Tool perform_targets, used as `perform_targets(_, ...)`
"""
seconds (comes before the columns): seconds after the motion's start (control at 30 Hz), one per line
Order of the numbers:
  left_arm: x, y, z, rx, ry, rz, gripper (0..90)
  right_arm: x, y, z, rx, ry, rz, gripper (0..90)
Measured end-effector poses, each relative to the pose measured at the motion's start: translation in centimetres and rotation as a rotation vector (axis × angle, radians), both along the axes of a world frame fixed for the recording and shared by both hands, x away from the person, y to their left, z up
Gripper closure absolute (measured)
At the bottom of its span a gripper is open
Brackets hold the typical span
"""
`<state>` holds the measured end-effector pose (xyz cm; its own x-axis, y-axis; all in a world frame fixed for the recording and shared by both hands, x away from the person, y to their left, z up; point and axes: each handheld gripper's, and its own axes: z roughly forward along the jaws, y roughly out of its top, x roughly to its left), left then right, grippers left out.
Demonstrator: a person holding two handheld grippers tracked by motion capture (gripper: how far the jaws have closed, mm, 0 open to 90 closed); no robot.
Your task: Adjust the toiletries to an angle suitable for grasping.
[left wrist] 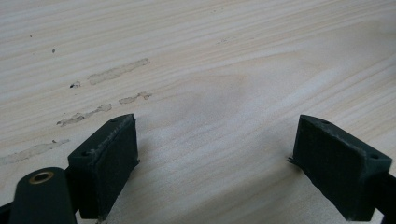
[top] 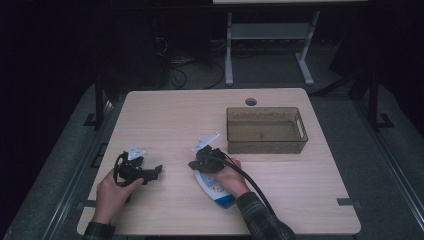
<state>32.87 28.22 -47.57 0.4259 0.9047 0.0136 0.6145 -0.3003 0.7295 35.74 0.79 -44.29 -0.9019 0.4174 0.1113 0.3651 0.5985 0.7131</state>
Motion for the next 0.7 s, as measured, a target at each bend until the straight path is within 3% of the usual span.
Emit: perform_targets(0.7, 0.0, 0.0, 0.0, 0.001, -0.001, -0.001, 12.8, 0.7, -1.5, 0.1, -0.028, 0.010, -0.050, 90.0)
